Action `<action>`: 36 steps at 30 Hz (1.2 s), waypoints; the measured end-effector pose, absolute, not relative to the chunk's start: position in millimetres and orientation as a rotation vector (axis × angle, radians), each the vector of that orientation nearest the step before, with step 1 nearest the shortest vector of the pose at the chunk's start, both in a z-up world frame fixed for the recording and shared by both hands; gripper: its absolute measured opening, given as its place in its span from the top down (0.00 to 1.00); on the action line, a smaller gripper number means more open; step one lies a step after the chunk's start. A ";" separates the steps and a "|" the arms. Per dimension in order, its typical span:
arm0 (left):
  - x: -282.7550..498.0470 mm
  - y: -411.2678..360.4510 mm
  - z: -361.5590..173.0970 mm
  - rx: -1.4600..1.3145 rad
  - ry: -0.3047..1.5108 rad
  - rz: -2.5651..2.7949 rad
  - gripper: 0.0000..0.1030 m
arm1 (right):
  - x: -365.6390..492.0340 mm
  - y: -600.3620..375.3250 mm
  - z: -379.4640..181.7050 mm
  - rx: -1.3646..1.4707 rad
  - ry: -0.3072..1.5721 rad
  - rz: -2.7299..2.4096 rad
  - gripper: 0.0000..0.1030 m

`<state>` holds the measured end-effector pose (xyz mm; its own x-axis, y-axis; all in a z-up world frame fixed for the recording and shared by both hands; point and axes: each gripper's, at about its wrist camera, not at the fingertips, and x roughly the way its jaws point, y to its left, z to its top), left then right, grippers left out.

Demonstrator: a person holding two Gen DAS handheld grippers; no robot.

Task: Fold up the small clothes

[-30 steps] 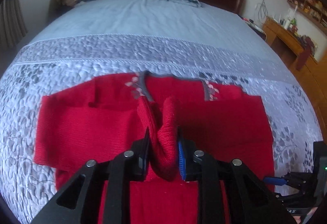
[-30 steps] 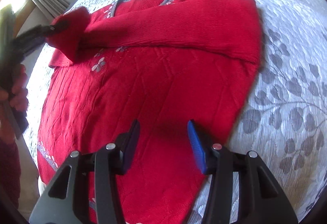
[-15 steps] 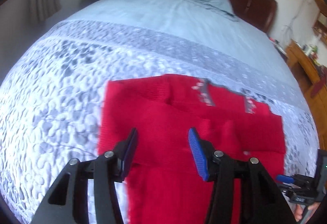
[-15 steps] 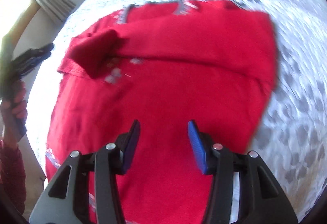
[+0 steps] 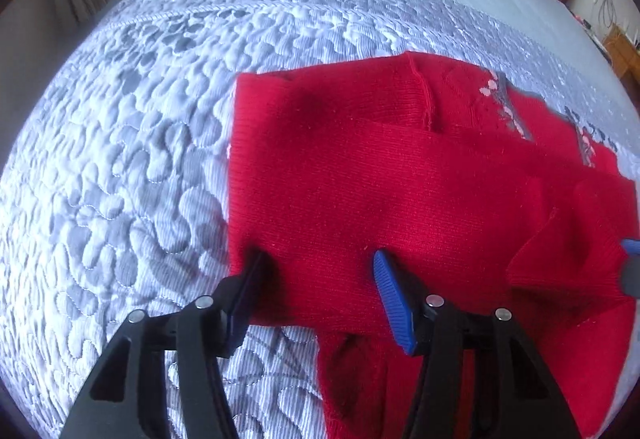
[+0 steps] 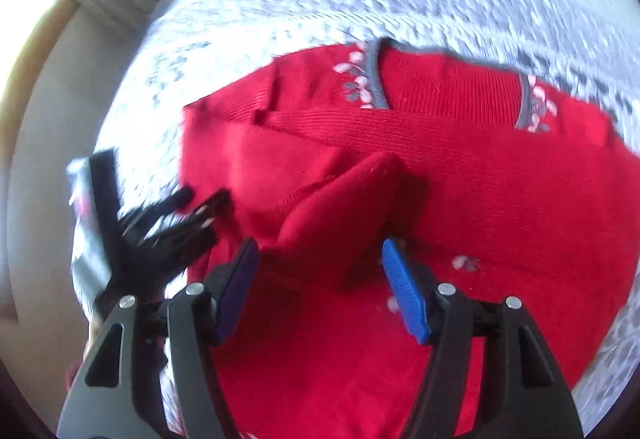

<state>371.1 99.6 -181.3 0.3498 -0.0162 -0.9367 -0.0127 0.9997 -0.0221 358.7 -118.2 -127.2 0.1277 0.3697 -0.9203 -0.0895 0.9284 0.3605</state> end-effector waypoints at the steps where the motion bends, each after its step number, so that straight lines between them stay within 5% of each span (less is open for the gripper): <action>1: 373.6 100.9 -182.3 -0.038 1.217 -0.012 0.45 | 363.1 -115.8 -133.1 0.238 1.424 0.330 0.38; 3: 372.7 103.4 -182.4 -0.046 1.215 -0.025 0.45 | 368.8 -116.6 -147.5 0.225 1.460 0.298 0.69; 5: 371.9 103.4 -181.8 -0.045 1.209 -0.031 0.45 | 363.1 -126.7 -149.4 0.247 1.452 0.312 0.87; 7: 370.2 102.3 -181.2 -0.049 1.207 -0.032 0.45 | 350.7 -141.9 -143.1 0.242 1.419 0.318 0.91; 10: 370.0 102.1 -181.6 -0.048 1.201 -0.028 0.45 | 322.5 -178.6 -135.8 0.206 1.366 0.305 0.86; 12: 369.3 101.9 -181.0 -0.048 1.198 -0.024 0.45 | 298.4 -207.5 -144.9 0.116 1.373 0.218 0.68; 13: 366.7 101.6 -179.9 -0.049 1.196 -0.023 0.45 | 291.5 -217.9 -148.1 0.104 1.376 0.190 0.67; 18: 365.5 98.8 -180.4 -0.044 1.178 -0.005 0.45 | 271.2 -249.8 -142.6 0.182 1.350 0.195 0.68; 27: 363.2 100.6 -178.9 -0.072 1.163 -0.022 0.44 | 267.7 -108.2 -108.0 -0.043 1.291 0.589 0.68; 33: 360.1 103.0 -178.1 -0.089 1.151 -0.036 0.44 | 275.5 -64.1 -147.2 -0.309 1.299 0.427 0.54; 36: 359.0 103.3 -178.4 -0.092 1.145 -0.039 0.44 | 278.4 -70.3 -162.5 -0.315 1.323 0.417 0.66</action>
